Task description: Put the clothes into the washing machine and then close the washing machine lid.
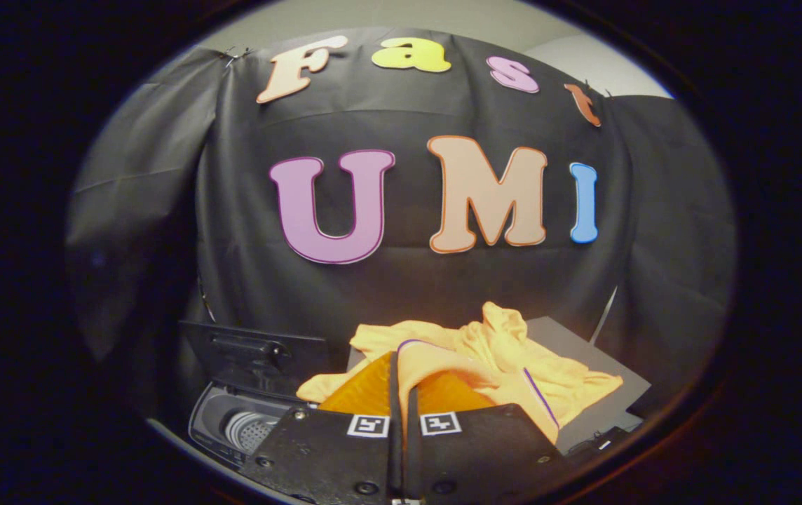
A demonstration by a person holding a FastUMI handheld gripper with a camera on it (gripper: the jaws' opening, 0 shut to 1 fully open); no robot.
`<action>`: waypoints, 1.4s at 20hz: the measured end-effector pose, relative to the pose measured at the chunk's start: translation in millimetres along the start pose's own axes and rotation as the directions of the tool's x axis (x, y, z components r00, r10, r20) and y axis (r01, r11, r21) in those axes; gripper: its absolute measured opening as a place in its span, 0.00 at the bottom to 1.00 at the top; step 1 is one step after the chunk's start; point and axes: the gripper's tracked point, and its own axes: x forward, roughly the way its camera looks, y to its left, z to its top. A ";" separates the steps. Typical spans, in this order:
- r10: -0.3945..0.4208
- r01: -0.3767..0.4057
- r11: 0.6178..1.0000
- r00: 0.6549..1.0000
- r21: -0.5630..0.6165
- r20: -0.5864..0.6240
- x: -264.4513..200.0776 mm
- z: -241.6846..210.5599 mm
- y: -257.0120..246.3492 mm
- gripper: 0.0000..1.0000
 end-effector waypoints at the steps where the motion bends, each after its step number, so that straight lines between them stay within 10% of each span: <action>1: 0.011 -0.011 1.000 1.000 0.001 0.009 -0.1 5.9 10.1 0.02; 28: 0.348 -0.350 0.937 0.936 -0.020 -0.052 73.3 -20.7 295.2 0.02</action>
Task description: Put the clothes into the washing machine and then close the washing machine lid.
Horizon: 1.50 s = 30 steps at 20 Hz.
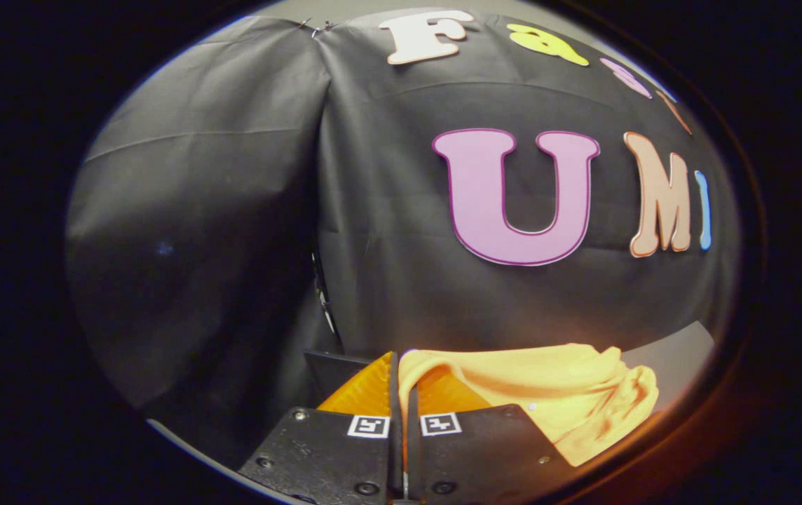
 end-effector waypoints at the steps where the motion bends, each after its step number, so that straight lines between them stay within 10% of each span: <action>1: 0.005 -0.005 1.000 1.000 -0.002 -0.013 5.6 -8.0 1.5 0.02; 13: 0.015 0.022 0.989 0.970 0.149 -0.243 55.5 -157.4 2.1 0.19; 20: -0.013 0.030 0.998 0.945 0.047 -0.326 45.4 -186.1 -9.1 0.98; 25: 0.095 -0.035 0.991 0.862 0.130 -0.498 17.7 -205.0 6.3 0.98; 30: 0.037 -0.017 0.999 0.906 0.052 -0.422 23.2 -171.1 -11.2 0.98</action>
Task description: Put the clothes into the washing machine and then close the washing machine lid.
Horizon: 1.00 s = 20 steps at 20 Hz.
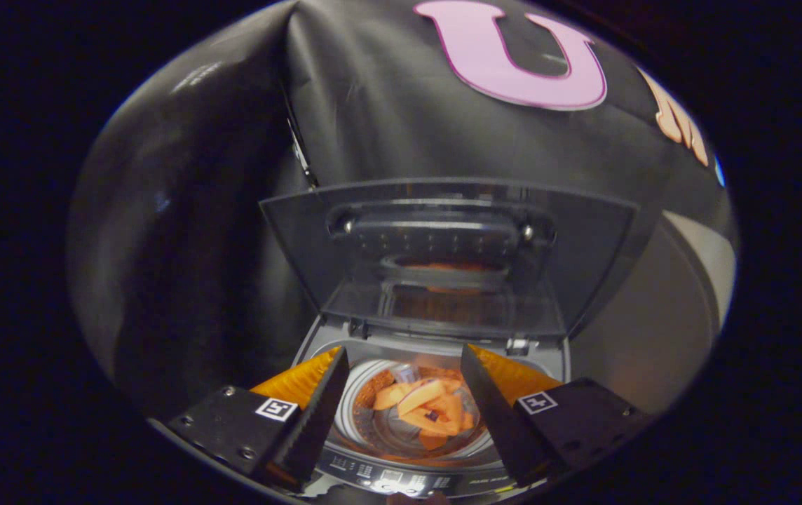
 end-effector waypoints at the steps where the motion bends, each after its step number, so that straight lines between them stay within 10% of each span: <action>1: 0.000 0.000 1.000 1.000 -0.003 0.004 -2.5 1.6 0.9 0.98; 13: -0.038 0.008 0.997 0.920 0.080 0.390 -13.1 141.6 0.1 0.97; 20: -0.127 0.122 0.992 0.922 0.039 0.365 31.1 167.5 -12.2 0.97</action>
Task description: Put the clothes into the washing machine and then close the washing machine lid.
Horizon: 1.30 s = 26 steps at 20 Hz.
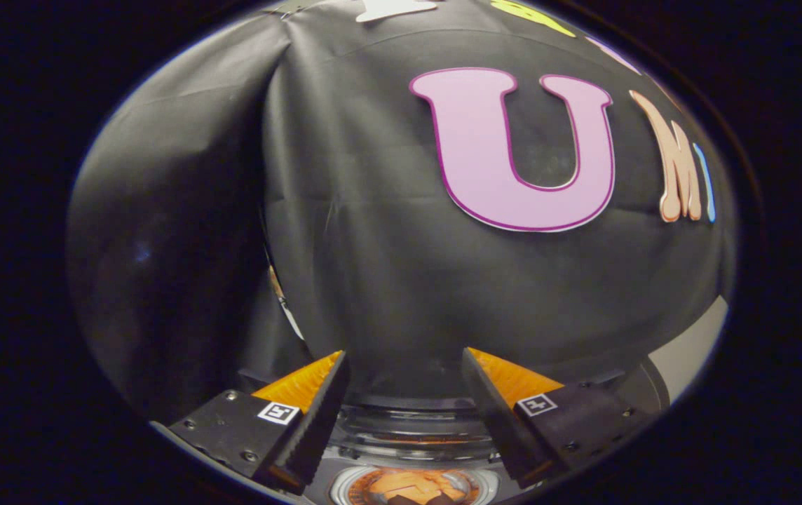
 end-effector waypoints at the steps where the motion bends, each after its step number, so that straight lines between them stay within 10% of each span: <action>1: -0.006 0.006 1.000 1.000 0.007 -0.016 5.4 -4.4 0.7 0.97; 26: 0.004 -0.006 1.000 0.986 -0.011 -0.164 21.4 -26.1 1.3 0.80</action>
